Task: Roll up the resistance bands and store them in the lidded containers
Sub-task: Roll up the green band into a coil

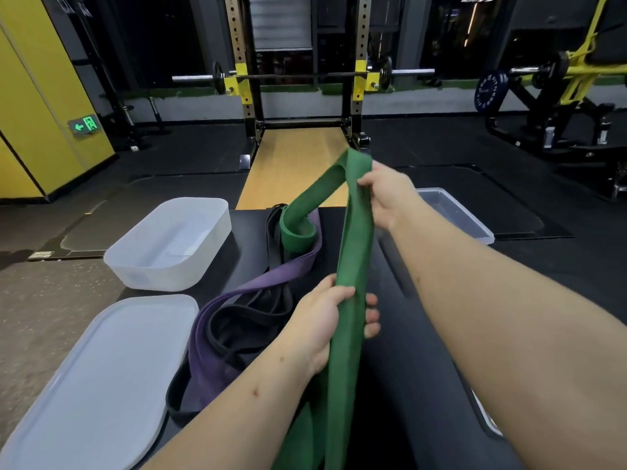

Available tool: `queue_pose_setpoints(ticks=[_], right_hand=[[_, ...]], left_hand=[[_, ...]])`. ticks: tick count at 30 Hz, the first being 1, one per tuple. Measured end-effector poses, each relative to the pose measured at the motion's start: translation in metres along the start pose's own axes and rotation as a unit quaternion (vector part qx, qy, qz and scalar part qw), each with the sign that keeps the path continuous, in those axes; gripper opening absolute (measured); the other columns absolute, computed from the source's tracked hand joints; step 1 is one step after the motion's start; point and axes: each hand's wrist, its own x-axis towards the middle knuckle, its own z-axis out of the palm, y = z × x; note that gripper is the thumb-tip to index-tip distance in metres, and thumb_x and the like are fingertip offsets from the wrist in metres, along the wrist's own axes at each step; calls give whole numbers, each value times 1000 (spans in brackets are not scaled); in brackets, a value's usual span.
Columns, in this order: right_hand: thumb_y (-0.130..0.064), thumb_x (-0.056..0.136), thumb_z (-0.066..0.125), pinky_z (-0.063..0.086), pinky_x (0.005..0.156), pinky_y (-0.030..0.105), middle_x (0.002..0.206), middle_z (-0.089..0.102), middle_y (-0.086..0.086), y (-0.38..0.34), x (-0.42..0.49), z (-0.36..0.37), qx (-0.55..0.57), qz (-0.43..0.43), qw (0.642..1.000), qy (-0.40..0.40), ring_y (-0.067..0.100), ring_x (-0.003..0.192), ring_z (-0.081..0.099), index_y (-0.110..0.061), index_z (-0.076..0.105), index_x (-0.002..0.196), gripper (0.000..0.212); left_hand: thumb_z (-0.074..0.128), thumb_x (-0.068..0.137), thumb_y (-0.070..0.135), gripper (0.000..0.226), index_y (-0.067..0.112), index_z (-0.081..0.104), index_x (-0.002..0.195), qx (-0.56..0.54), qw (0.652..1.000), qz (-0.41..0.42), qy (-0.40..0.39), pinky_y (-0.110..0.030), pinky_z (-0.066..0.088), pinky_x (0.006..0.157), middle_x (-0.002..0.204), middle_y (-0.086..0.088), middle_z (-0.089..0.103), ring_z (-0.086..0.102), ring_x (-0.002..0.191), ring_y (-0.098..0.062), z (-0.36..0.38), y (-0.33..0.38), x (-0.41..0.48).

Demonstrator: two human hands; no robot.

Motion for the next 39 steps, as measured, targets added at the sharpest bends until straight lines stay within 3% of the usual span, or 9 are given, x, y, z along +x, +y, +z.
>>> queue_pose_setpoints(ticks=[6, 9, 11, 14, 19, 23, 30, 35, 39], right_hand=[[14, 90, 41, 61, 69, 41, 110, 76, 11, -85, 45, 43, -29, -239, 970, -23, 26, 88, 71, -22, 71, 120, 56], [13, 81, 40, 62, 85, 45, 147, 57, 7, -105, 73, 42, -79, -295, 952, -35, 31, 119, 62, -25, 68, 129, 67], [11, 83, 42, 62, 88, 46, 155, 46, -4, -90, 90, 36, -163, -274, 948, -23, 30, 126, 57, -20, 65, 134, 65], [11, 87, 50, 62, 88, 47, 137, 62, 5, -30, 111, 12, -255, -151, 955, 33, 27, 111, 66, -16, 59, 140, 60], [-1, 91, 68, 53, 90, 38, 114, 61, 11, 67, 85, -26, -405, 101, 909, -27, 26, 101, 56, -5, 60, 127, 37], [0, 94, 61, 46, 114, 47, 134, 57, 10, 92, 65, -34, -371, 94, 923, -40, 26, 124, 53, -4, 50, 148, 55], [-15, 87, 72, 45, 114, 44, 151, 53, 10, 97, 52, -41, -409, 65, 909, -55, 29, 132, 55, -16, 45, 155, 72], [-19, 96, 65, 42, 113, 31, 160, 44, 8, 100, 39, -36, -493, 21, 864, -99, 26, 139, 50, -21, 38, 160, 70], [-5, 95, 55, 34, 115, 24, 169, 28, -5, 105, 31, -31, -558, -30, 813, -163, 19, 150, 36, -29, 53, 151, 60]], left_hand=[[46, 109, 26, 24, 6, 49, 123, 95, 993, 72, -19, -54, 61, 78, 92, -23, 68, 71, 80, -37, 13, 32, 46], [46, 109, 25, 27, 2, 45, 123, 95, 993, 61, -24, -51, 60, 72, 87, -20, 67, 68, 73, -33, 11, 20, 54], [44, 110, 24, 27, 0, 46, 123, 61, 997, 43, -1, -43, 59, 62, 83, -18, 65, 63, 64, -30, 5, 13, 58], [43, 110, 22, 27, 0, 47, 125, 46, 999, -6, 26, -36, 54, 55, 82, -18, 63, 59, 58, -27, -6, 6, 60], [45, 109, 20, 32, -4, 44, 129, 46, 997, -39, 56, -34, 55, 53, 81, -20, 64, 61, 56, -26, -11, -2, 54], [45, 109, 20, 33, -4, 43, 131, 52, 997, -43, 46, -34, 55, 54, 84, -21, 63, 61, 58, -26, -6, -5, 51], [44, 109, 17, 33, -4, 43, 134, 26, 997, -64, 45, -32, 54, 53, 83, -22, 62, 58, 57, -25, -2, -9, 42], [45, 108, 17, 29, -3, 49, 129, 13, 996, -76, 40, -32, 55, 54, 84, -22, 65, 60, 58, -25, -2, -10, 40], [45, 109, 18, 24, 0, 54, 121, 4, 995, -95, 16, -30, 55, 54, 82, -22, 67, 60, 58, -24, 2, -14, 37]])
